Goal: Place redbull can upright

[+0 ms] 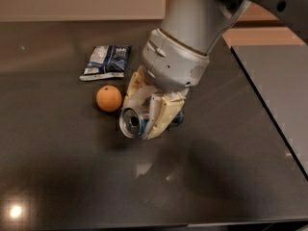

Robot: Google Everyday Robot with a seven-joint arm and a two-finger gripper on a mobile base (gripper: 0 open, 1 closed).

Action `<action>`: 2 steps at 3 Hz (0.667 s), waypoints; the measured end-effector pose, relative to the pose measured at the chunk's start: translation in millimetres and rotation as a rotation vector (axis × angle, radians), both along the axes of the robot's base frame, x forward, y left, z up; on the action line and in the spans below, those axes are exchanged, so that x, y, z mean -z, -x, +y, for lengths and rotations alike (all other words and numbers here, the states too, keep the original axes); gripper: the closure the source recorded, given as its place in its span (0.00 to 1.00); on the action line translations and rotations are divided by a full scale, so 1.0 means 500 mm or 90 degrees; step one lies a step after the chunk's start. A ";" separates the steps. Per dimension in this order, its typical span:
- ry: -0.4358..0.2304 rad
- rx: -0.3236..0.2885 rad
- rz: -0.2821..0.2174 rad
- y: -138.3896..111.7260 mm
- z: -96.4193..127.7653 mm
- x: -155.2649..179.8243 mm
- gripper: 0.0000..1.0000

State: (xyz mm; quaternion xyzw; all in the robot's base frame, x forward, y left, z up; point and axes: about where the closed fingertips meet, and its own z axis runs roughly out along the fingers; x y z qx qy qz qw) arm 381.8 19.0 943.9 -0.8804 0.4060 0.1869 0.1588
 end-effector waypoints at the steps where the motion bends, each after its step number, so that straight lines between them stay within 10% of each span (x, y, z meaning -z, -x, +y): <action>1: -0.129 0.014 0.057 -0.013 0.017 -0.063 1.00; 2: -0.253 0.046 0.107 -0.013 0.026 -0.105 1.00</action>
Offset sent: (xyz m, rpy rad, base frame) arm 0.0083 0.0039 0.0828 0.6684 0.3100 -0.1509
